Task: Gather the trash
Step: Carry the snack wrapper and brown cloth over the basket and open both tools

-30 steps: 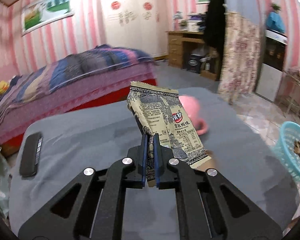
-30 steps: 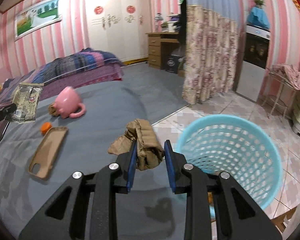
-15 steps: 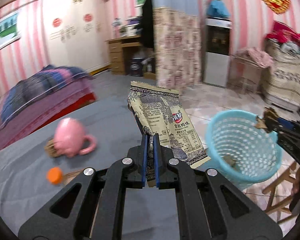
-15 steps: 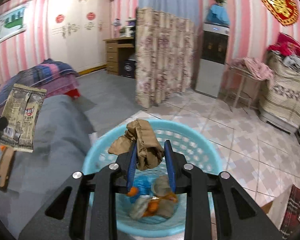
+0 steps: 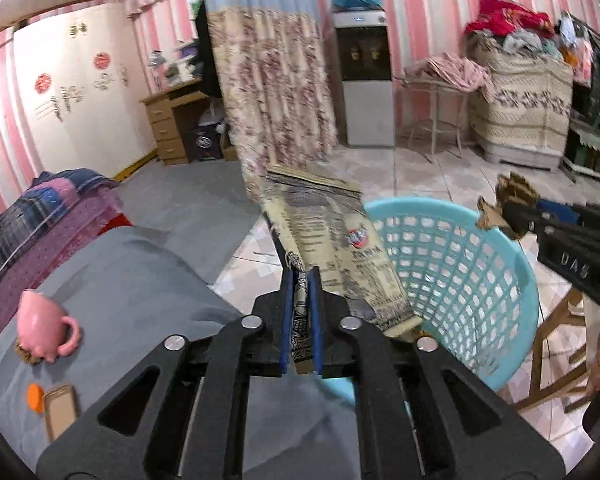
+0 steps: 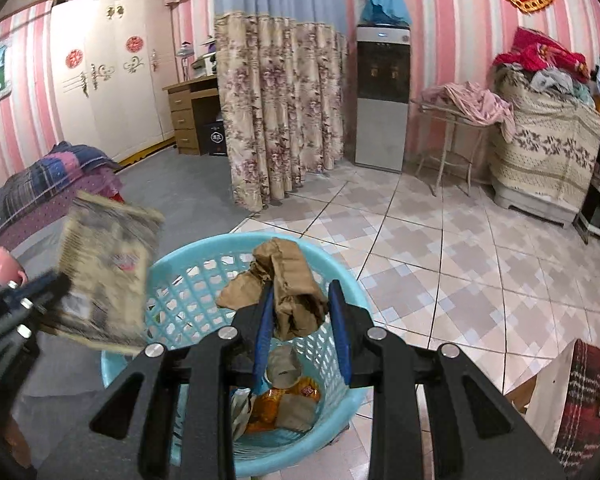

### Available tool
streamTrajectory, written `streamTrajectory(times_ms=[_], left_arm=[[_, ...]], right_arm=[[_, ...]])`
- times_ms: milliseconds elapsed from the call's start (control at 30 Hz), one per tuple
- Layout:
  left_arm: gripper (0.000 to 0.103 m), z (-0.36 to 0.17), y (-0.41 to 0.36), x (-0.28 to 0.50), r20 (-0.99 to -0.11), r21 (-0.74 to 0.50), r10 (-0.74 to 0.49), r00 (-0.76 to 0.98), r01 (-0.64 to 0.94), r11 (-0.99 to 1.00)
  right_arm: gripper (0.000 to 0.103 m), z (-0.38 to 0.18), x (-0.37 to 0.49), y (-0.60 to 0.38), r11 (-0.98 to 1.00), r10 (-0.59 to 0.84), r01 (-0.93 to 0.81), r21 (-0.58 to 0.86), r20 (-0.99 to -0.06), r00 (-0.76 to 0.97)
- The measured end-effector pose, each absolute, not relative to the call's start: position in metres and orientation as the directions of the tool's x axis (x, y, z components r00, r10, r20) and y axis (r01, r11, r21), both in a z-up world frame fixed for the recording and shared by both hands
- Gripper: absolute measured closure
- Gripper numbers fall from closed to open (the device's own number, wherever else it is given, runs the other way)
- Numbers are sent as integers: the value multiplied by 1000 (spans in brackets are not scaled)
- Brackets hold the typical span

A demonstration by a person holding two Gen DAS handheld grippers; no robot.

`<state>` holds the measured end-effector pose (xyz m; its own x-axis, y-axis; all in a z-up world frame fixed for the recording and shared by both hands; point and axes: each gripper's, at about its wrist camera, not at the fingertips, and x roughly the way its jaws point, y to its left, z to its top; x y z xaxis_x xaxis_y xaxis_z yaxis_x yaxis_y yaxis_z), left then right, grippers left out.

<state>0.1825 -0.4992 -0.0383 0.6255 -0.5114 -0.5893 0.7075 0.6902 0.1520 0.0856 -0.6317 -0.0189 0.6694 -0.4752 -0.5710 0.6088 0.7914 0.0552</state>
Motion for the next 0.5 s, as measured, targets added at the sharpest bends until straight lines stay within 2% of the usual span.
streamTrajectory(times_ms=[67,167,200,233,300,367,500], left_arm=[[85,-44,-503,185,-603,145,-508,615,711,688],[49,-47,-500,190,-600,135,-493,630,688,713],[42,-46,-496,192,-591,140,-484,645,673,726],[39,-43,-491,194,-580,143,-478,659,660,737],[24,-36,-476,199,-553,149,-457,697,622,769],[16,-29,-462,203,-528,140,-438,727,584,800],[10,-18,-432,215,-510,114,-404,759,526,843]], right_arm=[[76,-20,84,-635,787,-476,614,60,-574,666],[76,-22,83,-638,785,-476,617,60,-579,662],[76,-22,83,-639,784,-477,617,59,-579,661],[76,-22,84,-639,785,-476,617,60,-579,662],[76,-23,85,-639,785,-474,616,62,-579,663],[76,-25,88,-636,788,-475,613,58,-577,665],[76,-27,97,-622,795,-474,605,48,-574,668]])
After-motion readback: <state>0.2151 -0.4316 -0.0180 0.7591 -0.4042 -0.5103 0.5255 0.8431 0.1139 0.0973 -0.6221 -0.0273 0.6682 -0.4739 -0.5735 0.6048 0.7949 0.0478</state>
